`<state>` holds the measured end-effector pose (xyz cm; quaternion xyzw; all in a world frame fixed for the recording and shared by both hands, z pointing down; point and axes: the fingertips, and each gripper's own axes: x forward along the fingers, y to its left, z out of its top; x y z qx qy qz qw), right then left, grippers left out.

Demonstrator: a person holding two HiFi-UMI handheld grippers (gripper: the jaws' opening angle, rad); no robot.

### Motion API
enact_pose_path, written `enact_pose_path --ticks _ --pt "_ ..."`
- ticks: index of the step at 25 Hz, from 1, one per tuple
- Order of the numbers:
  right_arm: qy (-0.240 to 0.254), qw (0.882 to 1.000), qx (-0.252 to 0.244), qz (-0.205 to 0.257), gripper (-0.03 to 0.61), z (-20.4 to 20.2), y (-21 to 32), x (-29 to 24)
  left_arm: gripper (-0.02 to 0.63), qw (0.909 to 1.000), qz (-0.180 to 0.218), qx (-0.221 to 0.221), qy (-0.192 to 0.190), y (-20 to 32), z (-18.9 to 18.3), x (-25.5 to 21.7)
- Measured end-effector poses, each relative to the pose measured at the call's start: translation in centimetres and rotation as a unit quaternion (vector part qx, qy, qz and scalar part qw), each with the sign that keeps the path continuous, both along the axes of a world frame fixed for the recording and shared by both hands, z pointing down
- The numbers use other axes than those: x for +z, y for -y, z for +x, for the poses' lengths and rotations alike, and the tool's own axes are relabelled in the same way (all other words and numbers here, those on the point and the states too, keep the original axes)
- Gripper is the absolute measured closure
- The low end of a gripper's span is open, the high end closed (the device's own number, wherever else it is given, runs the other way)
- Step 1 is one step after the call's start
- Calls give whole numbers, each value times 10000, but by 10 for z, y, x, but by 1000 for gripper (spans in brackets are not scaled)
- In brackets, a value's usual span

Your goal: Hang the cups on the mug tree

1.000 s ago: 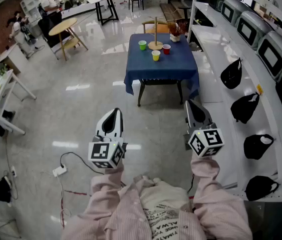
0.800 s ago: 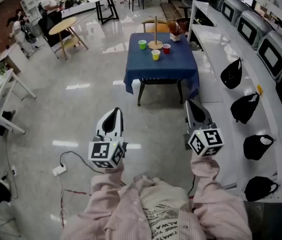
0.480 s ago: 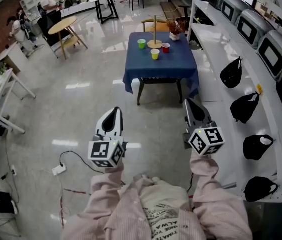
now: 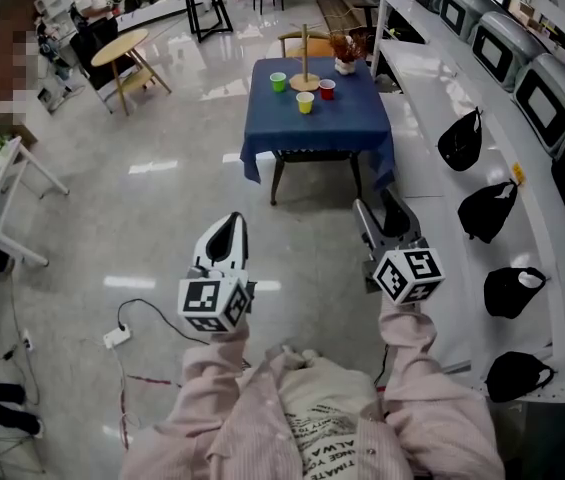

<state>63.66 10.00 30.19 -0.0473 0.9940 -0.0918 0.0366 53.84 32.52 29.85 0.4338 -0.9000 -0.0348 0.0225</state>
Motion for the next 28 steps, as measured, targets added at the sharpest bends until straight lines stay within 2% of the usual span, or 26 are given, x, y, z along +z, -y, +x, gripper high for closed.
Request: enact_pose_path --ticks 14,22,28 --pt "47 10000 -40 -16 350 -9 20 10 615 9998 -51 -52 -177 20 5 17" --pt "-12 9999 -78 -111 350 -40 41 26 615 9996 -29 -136 -228 39 -32 26" --pt "-75 9999 -14 -74 350 -84 70 35 615 9994 -35 -24 -330 73 -78 39"
